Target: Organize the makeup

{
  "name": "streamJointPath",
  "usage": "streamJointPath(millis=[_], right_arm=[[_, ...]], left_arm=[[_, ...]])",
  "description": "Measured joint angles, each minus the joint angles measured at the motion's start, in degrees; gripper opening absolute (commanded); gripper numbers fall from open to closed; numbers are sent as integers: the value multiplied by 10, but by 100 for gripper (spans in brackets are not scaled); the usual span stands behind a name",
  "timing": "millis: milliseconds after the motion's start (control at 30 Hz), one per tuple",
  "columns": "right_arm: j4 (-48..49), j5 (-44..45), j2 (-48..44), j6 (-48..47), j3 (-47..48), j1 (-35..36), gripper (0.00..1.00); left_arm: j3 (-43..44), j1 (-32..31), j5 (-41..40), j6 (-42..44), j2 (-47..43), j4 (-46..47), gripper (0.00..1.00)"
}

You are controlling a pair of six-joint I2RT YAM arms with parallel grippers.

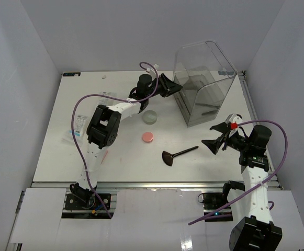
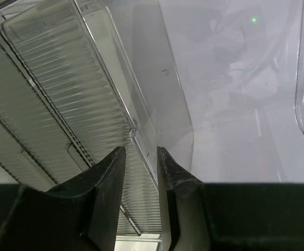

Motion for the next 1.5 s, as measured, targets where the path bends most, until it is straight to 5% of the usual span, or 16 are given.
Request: streamJointPath(millis=[333, 667, 867, 1133, 1500], right_arm=[[0, 0, 0, 0, 0, 0, 92], [-23, -6, 1, 16, 12, 0, 100], [-90, -1, 19, 54, 127, 0, 99], [-119, 12, 49, 169, 246, 15, 98], [-32, 41, 87, 396, 259, 77, 92]], left_arm=[[-5, -1, 2, -45, 8, 31, 1], [-98, 1, -6, -95, -33, 103, 0], [-155, 11, 0, -101, -91, 112, 0], [-212, 22, 4, -120, -164, 143, 0], [-235, 24, 17, -152, -248, 185, 0]])
